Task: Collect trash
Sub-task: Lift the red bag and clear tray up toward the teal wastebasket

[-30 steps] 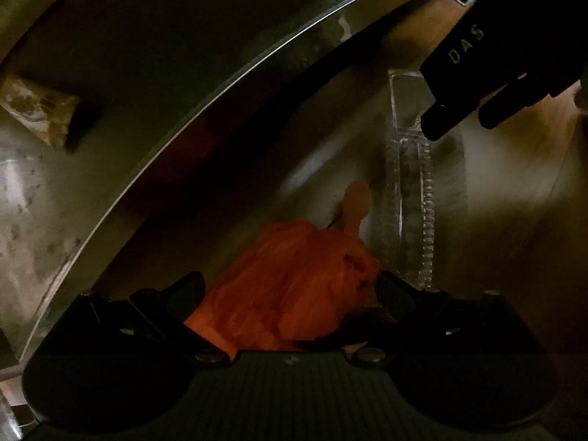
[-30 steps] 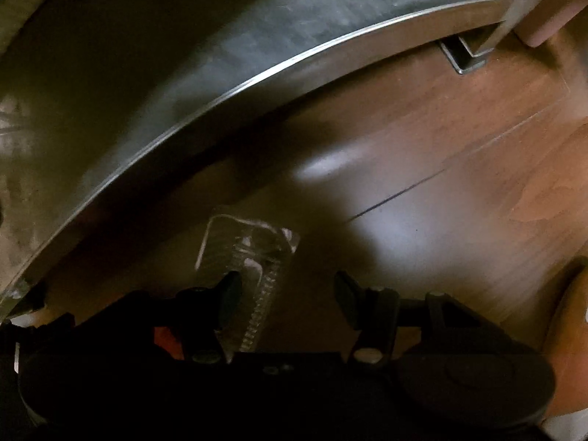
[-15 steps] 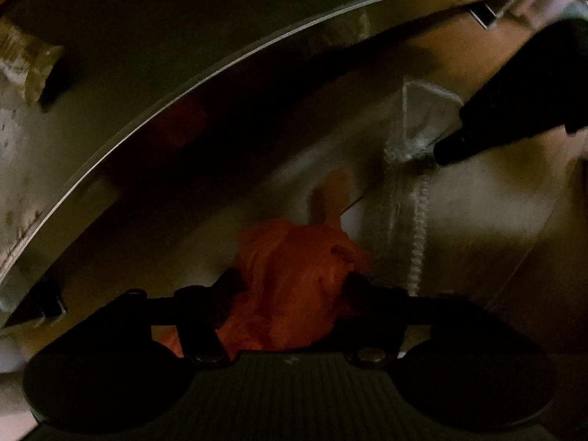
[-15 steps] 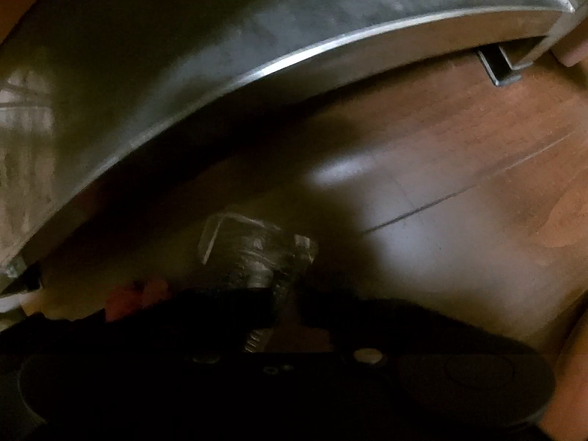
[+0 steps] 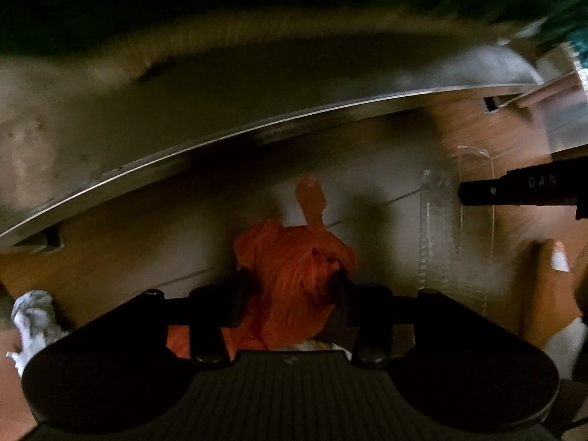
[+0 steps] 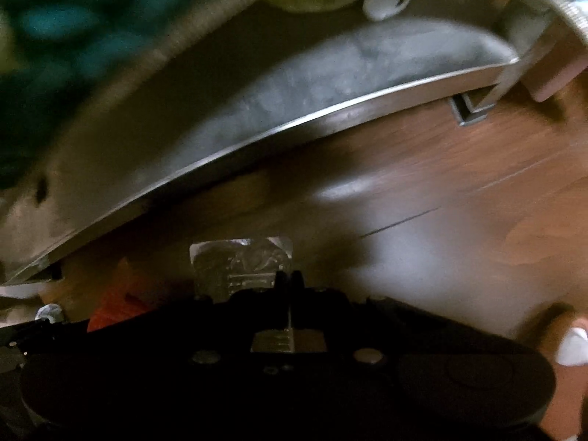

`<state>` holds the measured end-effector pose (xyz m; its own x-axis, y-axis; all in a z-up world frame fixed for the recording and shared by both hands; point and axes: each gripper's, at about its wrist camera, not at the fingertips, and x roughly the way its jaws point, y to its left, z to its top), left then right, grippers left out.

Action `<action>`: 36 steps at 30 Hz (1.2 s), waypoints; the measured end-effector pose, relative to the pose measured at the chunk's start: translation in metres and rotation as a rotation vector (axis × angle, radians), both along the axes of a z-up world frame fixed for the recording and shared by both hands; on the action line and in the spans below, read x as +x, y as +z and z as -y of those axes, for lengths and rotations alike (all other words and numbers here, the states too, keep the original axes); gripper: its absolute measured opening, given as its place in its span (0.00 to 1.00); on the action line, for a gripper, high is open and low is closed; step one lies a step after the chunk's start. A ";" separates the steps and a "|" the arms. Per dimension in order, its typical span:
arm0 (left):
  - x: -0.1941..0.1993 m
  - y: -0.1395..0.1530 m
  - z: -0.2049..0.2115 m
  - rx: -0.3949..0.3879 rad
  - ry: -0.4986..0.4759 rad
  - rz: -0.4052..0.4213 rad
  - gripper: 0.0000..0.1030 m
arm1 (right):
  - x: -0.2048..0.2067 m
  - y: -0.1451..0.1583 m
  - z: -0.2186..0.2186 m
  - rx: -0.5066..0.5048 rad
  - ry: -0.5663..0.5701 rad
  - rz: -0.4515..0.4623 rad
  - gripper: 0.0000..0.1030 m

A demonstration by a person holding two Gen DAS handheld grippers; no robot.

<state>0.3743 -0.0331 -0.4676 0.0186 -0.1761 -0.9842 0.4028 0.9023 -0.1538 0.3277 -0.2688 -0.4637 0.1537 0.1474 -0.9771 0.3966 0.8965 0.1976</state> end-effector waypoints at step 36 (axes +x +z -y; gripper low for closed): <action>-0.162 0.502 -0.013 -0.223 0.310 0.643 0.43 | -0.122 0.508 -0.042 -0.139 0.417 0.818 0.01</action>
